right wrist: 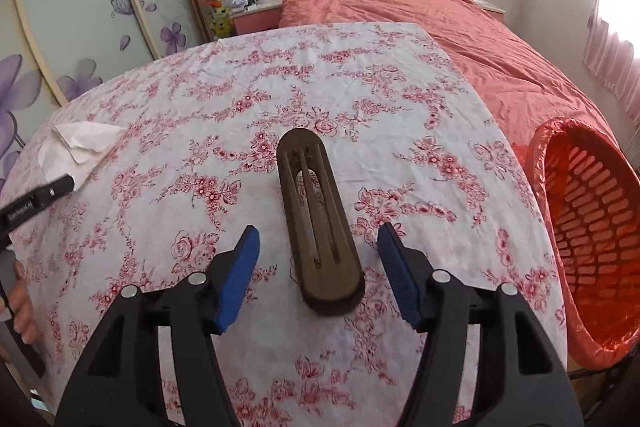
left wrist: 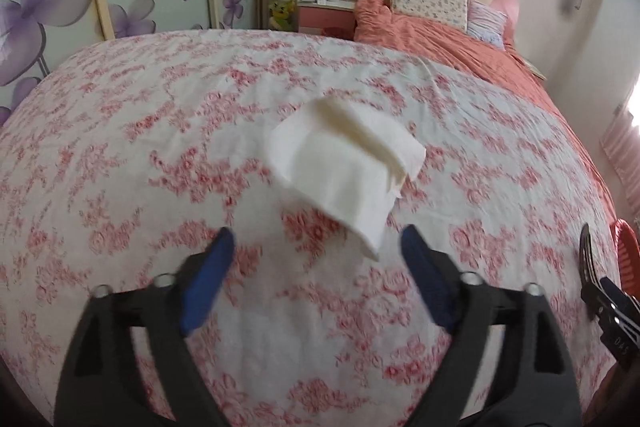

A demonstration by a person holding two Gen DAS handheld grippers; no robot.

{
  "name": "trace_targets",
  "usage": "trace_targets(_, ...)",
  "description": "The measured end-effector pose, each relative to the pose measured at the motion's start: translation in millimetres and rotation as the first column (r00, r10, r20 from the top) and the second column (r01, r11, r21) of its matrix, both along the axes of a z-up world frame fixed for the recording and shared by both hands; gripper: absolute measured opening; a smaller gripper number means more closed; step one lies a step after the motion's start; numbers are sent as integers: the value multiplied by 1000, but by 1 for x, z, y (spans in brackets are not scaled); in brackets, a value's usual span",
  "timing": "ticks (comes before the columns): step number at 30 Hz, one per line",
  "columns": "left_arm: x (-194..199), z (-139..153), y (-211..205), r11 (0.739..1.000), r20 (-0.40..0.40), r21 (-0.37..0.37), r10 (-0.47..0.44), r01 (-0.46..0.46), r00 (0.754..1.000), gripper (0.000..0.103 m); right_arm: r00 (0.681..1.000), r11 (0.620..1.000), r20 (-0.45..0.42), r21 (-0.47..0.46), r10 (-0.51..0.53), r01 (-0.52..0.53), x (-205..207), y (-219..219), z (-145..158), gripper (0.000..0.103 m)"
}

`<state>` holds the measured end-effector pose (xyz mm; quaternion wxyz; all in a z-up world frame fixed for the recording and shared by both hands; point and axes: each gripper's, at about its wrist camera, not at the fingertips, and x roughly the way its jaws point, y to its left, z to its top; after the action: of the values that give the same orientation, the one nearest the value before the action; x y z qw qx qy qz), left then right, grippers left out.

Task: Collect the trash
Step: 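Lift the white tissue and brown hair clip off the bed with both tools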

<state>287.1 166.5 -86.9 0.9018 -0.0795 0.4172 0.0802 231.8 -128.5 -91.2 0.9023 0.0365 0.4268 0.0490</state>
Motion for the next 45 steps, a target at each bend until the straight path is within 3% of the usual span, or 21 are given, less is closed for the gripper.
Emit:
trace_targets(3,7,7,-2,1000,25,29,0,-1,1000,97,1000,1000,-1,-11,-1,1,-1,1,0,58)
trace_targets(11,17,19,0,992,45,128,-5,0,999,99,1000,1000,-1,-3,1,-1,-1,1,0,58)
trace_targets(21,55,3,-9,979,-31,189,-68,73,997,98,1000,1000,-4,-15,4,-4,-1,4,0,59)
trace_targets(28,66,-13,-19,975,-78,171,-130,141,988,82,1000,1000,-3,2,5,-5,-1,1,0,59)
trace_targets(31,67,-13,-16,983,-72,99,-146,152,987,63,1000,1000,-3,1,4,-4,-1,1,0,58)
trace_targets(33,64,-11,-18,985,-72,75,-150,155,986,43,1000,1000,-1,3,-2,2,-1,0,0,56)
trace_targets(40,27,-10,-43,977,-83,71,-195,201,977,42,999,998,2,46,-34,33,-2,-13,0,40)
trace_targets(45,3,-10,-60,970,-85,79,-223,229,971,42,1000,1000,1,-1,-14,14,-5,-8,1,40)
